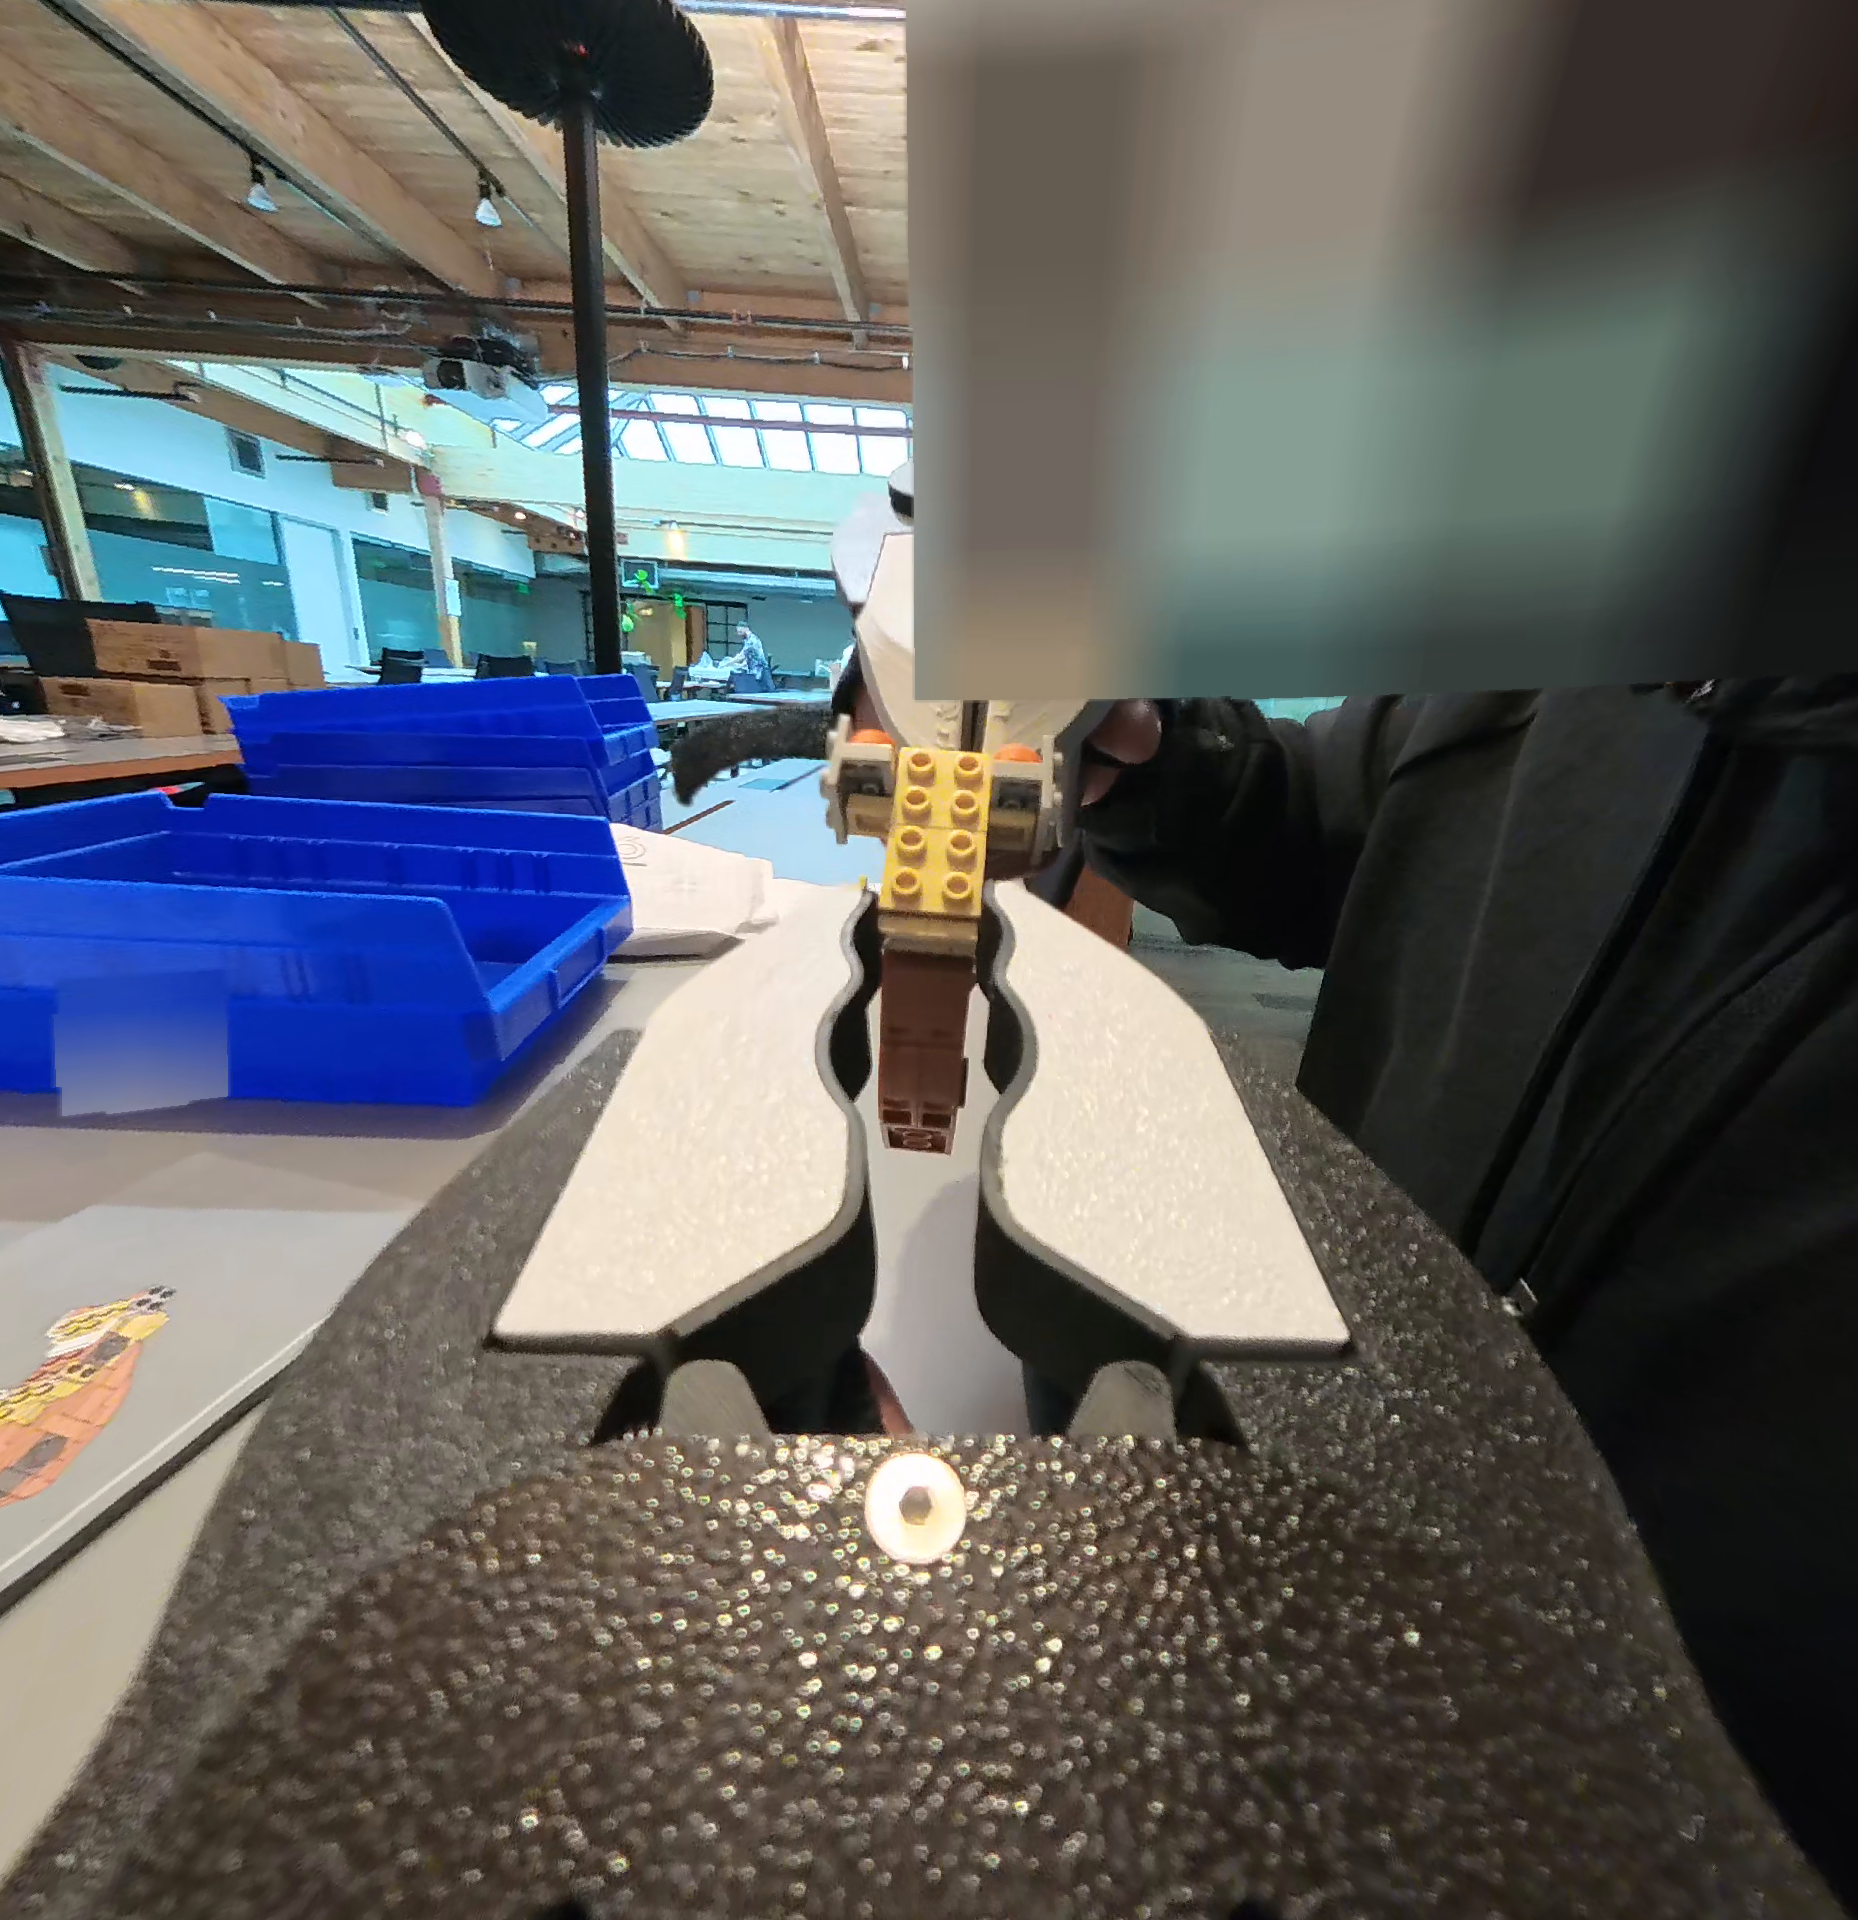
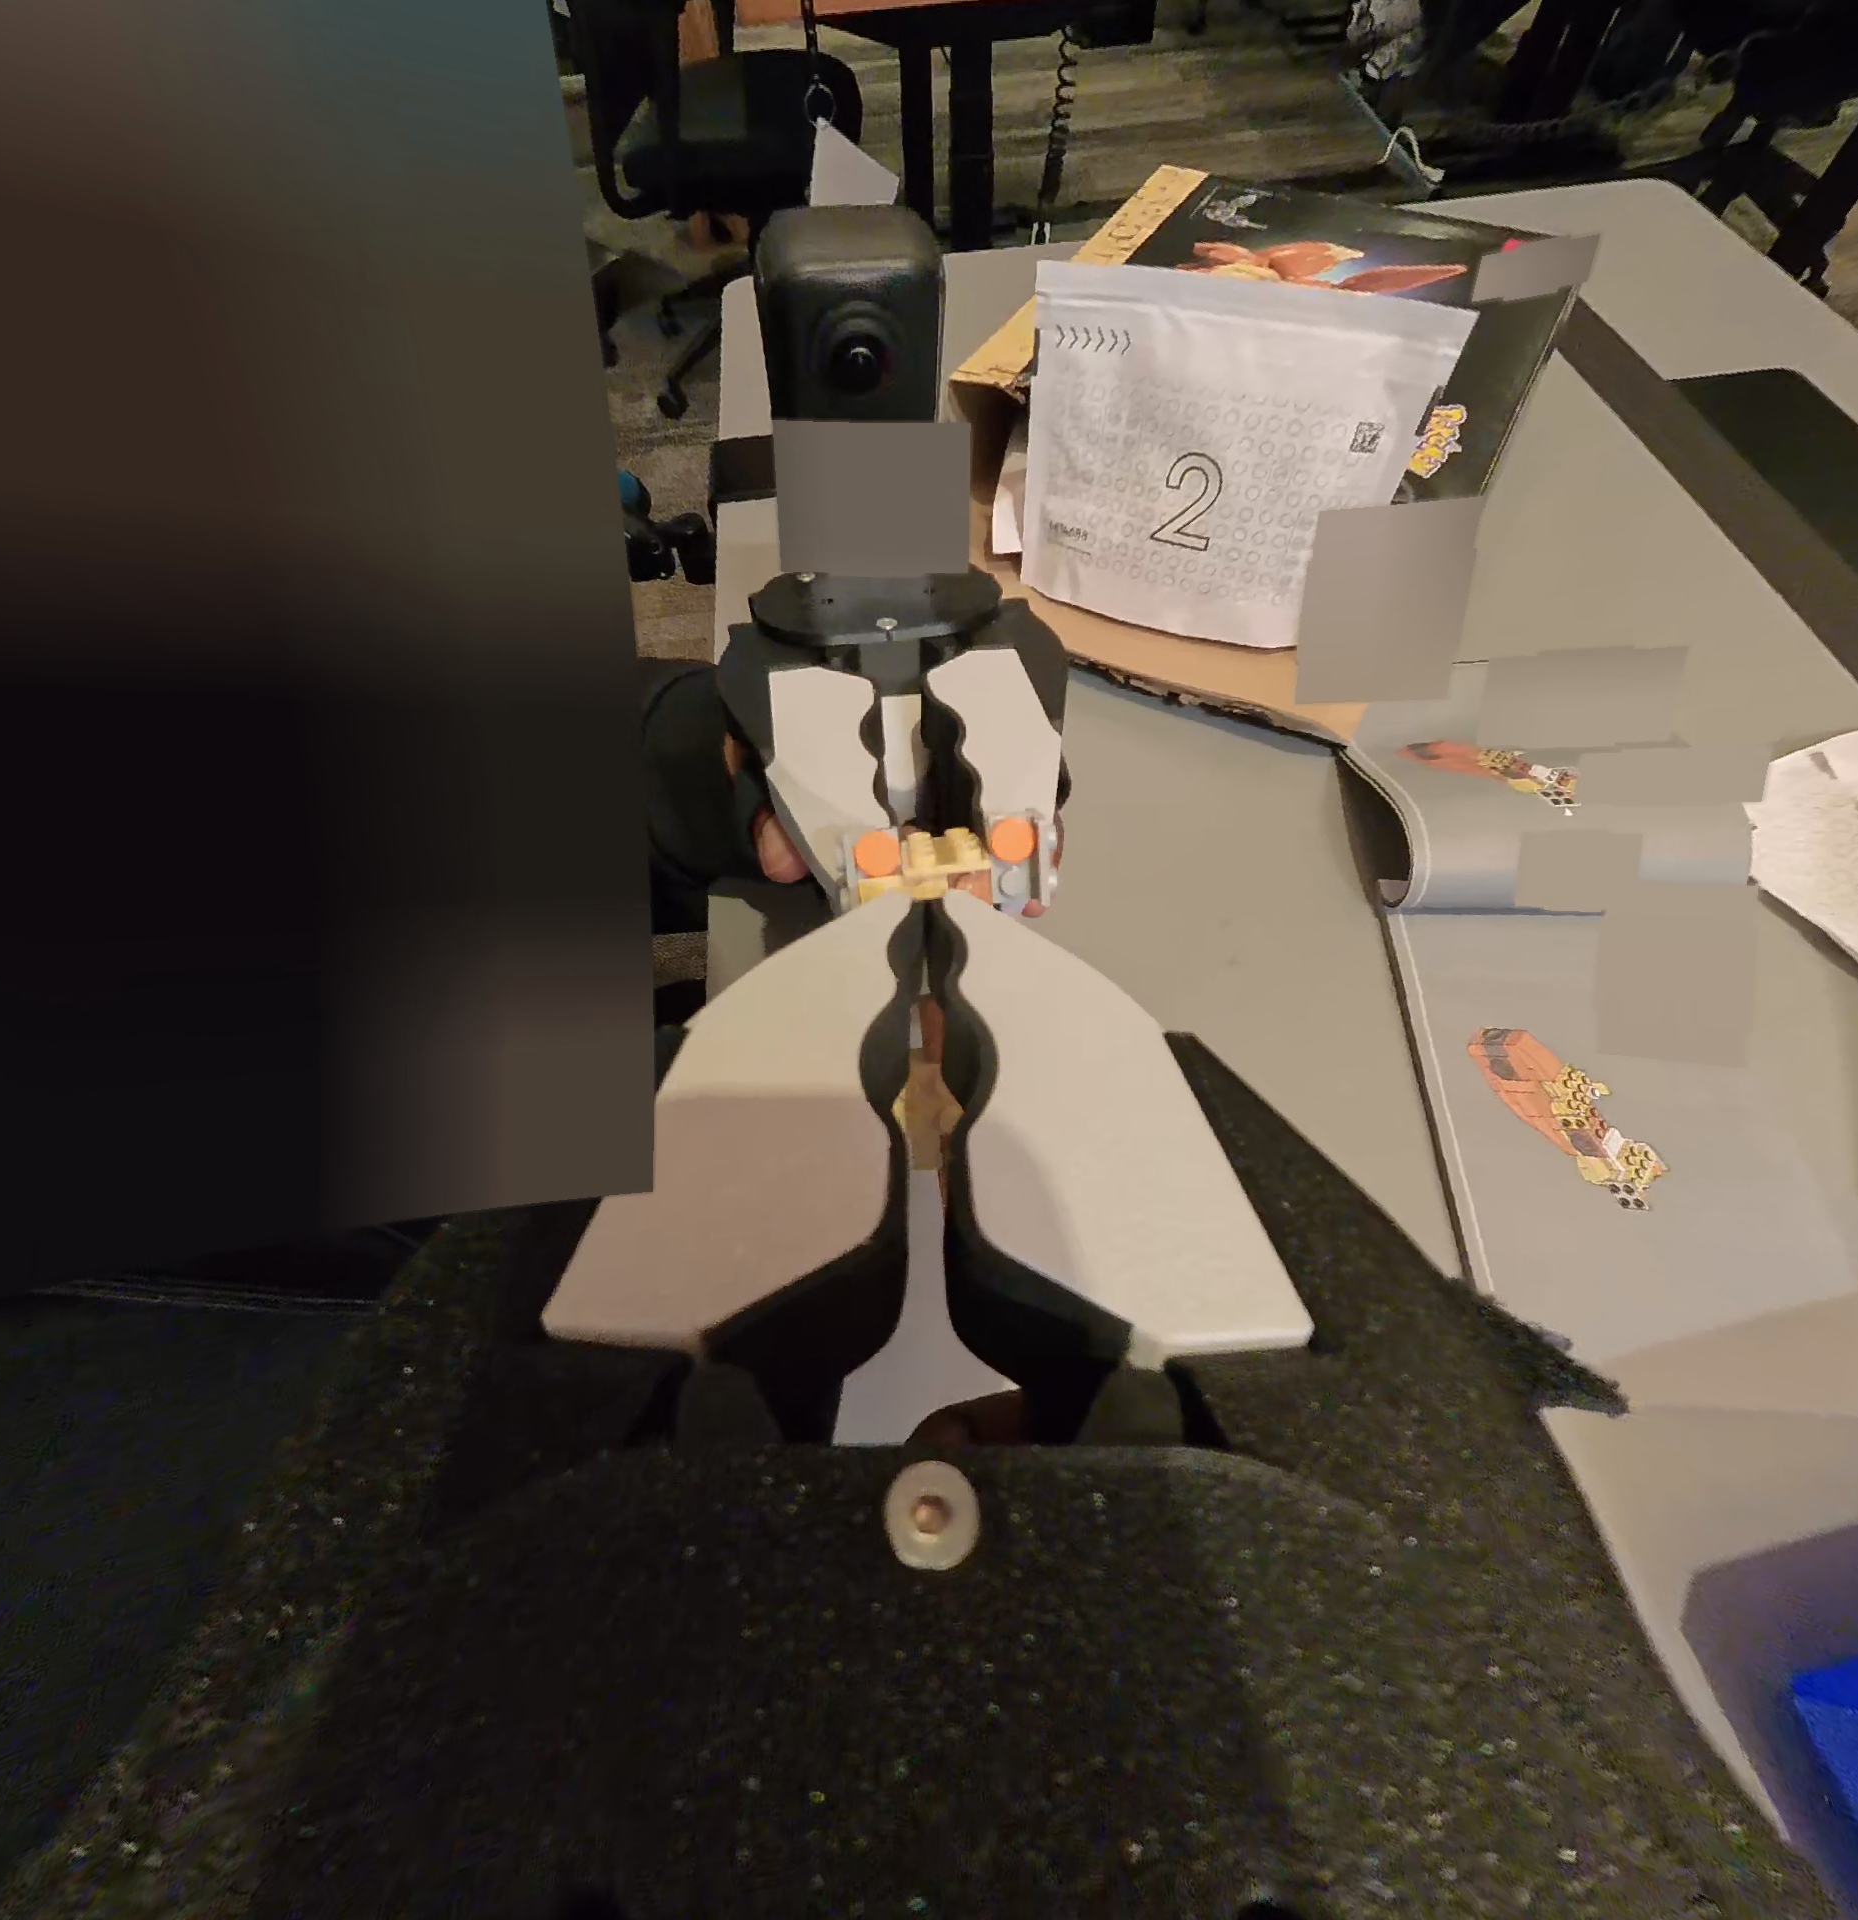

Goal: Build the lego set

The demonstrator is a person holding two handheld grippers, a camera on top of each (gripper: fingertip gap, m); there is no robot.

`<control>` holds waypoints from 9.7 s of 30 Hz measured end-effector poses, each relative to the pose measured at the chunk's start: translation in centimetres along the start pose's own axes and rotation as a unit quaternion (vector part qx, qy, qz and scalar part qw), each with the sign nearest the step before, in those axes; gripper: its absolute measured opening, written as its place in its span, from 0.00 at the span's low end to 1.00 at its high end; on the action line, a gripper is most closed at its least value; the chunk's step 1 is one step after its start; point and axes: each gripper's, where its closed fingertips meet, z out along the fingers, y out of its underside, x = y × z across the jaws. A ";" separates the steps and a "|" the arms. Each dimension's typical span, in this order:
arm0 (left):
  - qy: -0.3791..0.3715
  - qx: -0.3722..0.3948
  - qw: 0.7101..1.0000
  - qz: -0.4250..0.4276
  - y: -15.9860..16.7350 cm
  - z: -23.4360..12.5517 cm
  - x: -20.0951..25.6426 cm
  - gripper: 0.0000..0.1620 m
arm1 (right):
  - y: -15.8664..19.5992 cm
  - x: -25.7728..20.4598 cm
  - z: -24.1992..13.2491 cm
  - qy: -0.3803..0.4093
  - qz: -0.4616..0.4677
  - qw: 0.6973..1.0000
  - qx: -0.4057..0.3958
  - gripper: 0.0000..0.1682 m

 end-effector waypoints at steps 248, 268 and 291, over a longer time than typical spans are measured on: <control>0.040 -0.426 0.857 0.289 8.9 -0.5 -6.3 0.09 | 8.6 5.6 2.8 0.173 -0.016 0.984 0.046 0.09; -0.003 -0.438 0.856 0.273 9.6 -1.3 -7.4 0.22 | 10.3 6.4 1.7 0.161 0.021 0.985 0.059 0.05; 0.158 -0.478 0.847 0.171 15.2 -1.1 -6.4 0.30 | 13.6 3.6 -1.8 0.145 0.095 0.980 0.096 0.05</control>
